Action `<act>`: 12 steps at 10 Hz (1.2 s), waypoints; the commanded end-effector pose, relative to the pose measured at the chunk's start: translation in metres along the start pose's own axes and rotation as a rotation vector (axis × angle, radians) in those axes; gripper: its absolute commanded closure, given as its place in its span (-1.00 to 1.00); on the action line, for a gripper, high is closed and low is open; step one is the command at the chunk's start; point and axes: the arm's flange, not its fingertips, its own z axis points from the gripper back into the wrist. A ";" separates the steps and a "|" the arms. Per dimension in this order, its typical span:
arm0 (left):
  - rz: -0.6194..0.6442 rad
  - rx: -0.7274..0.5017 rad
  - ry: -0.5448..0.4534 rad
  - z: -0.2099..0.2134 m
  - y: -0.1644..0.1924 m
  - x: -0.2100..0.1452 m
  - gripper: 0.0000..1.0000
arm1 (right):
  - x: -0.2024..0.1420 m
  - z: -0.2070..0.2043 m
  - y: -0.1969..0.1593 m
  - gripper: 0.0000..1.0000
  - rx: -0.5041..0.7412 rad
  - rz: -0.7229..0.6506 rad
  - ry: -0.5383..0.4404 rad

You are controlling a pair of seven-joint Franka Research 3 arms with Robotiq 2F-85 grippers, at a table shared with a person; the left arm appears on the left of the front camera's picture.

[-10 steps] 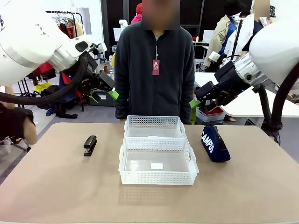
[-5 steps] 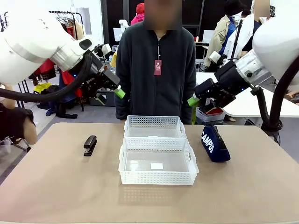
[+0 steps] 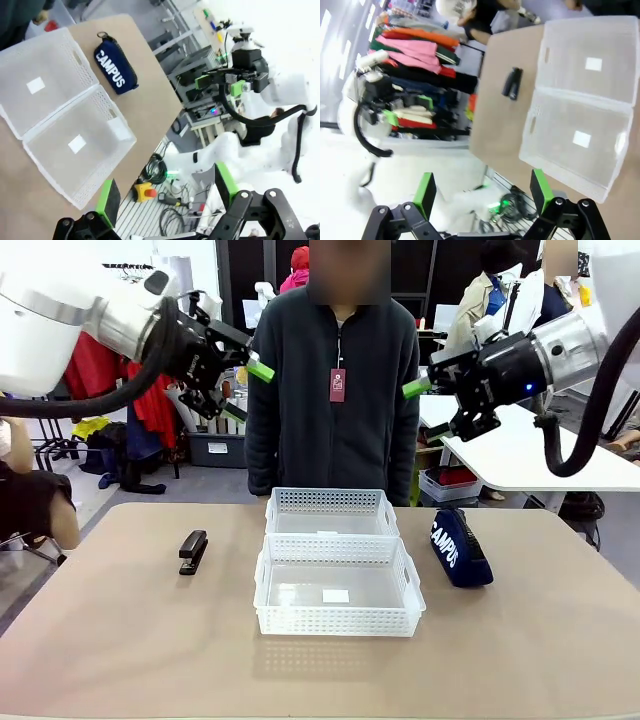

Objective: Distribute items into two baskets.
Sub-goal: Pick up the Pencil pouch that the person points to.

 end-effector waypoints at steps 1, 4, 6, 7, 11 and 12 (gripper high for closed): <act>0.068 -0.053 -0.036 0.004 0.005 0.003 -1.00 | 0.023 0.003 -0.006 -1.00 0.077 -0.045 -0.031; 0.109 -0.169 -0.069 0.019 0.017 0.006 -1.00 | 0.046 0.027 -0.021 -1.00 0.188 -0.133 0.000; 0.121 -0.233 -0.102 0.025 0.026 0.013 -1.00 | 0.055 0.043 -0.036 -1.00 0.263 -0.159 0.034; 0.127 -0.252 -0.119 0.028 0.030 0.016 -1.00 | 0.056 0.048 -0.041 -1.00 0.299 -0.168 0.041; 0.117 -0.343 -0.176 0.043 0.030 0.017 -1.00 | 0.054 0.064 -0.037 -1.00 0.419 -0.160 0.062; 0.110 -0.334 -0.173 0.044 0.028 0.016 -1.00 | 0.054 0.066 -0.032 -1.00 0.424 -0.157 0.062</act>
